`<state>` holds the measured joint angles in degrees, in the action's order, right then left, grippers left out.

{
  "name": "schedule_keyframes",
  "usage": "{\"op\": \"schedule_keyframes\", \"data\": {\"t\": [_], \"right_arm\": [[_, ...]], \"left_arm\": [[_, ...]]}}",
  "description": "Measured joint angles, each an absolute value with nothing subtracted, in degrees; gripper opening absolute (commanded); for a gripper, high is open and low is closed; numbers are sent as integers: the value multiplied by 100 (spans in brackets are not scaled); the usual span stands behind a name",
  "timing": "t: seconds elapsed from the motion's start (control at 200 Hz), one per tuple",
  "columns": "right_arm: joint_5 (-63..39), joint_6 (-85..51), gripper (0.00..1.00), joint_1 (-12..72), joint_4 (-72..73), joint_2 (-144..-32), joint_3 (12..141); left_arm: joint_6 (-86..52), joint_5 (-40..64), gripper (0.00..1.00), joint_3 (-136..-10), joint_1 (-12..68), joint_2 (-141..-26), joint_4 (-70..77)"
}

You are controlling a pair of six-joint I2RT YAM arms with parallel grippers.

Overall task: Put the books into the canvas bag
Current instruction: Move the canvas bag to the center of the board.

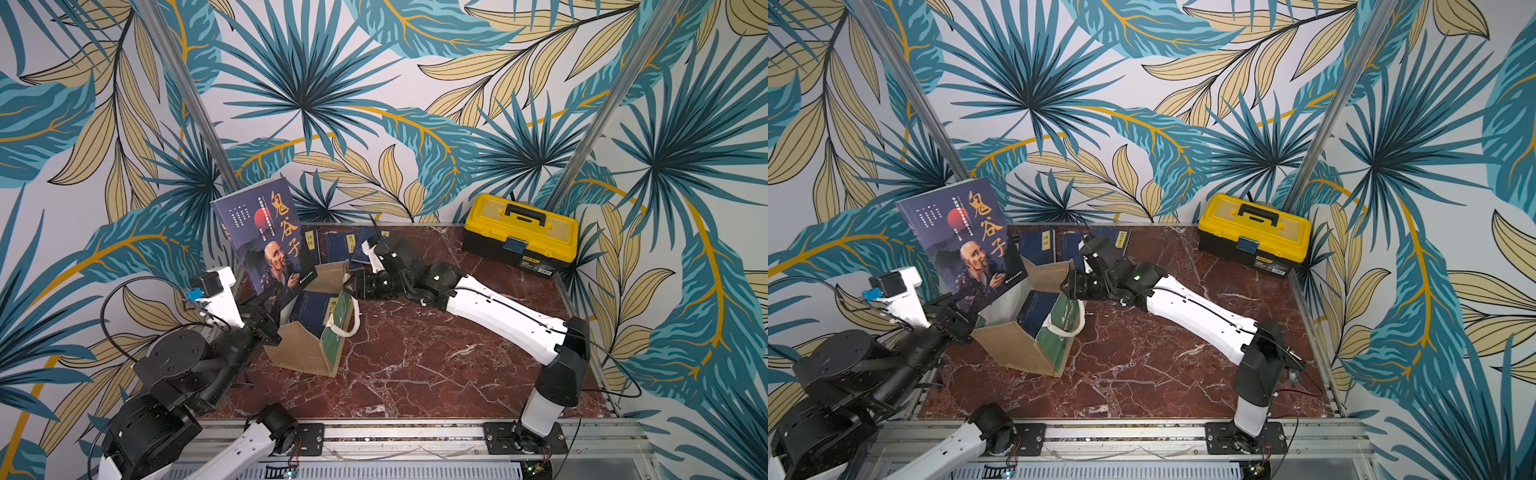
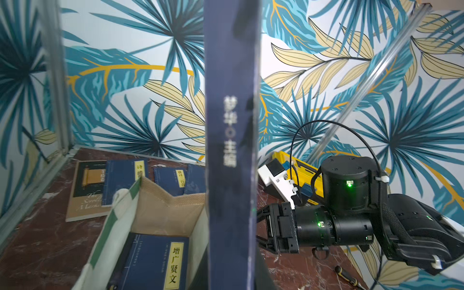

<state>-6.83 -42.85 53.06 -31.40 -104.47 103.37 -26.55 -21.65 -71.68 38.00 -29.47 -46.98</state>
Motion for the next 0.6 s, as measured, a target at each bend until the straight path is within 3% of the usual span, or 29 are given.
{"op": "schedule_keyframes", "data": {"t": [0.15, 0.451, 0.601], "right_arm": [[-537, -4276, 54, 5323, -3579, -11115, 11065], [-287, -4106, 0, 5297, -3968, -11308, 11021], [-95, -4042, 0, 5203, -3935, -10532, 9970]], "left_arm": [[-2738, -2322, 0, -7161, 3798, -2812, -5118], [-2904, -2248, 0, -7157, 3798, -2674, -5406], [-3055, -1933, 0, -7159, 3798, -2862, -5433]]}}
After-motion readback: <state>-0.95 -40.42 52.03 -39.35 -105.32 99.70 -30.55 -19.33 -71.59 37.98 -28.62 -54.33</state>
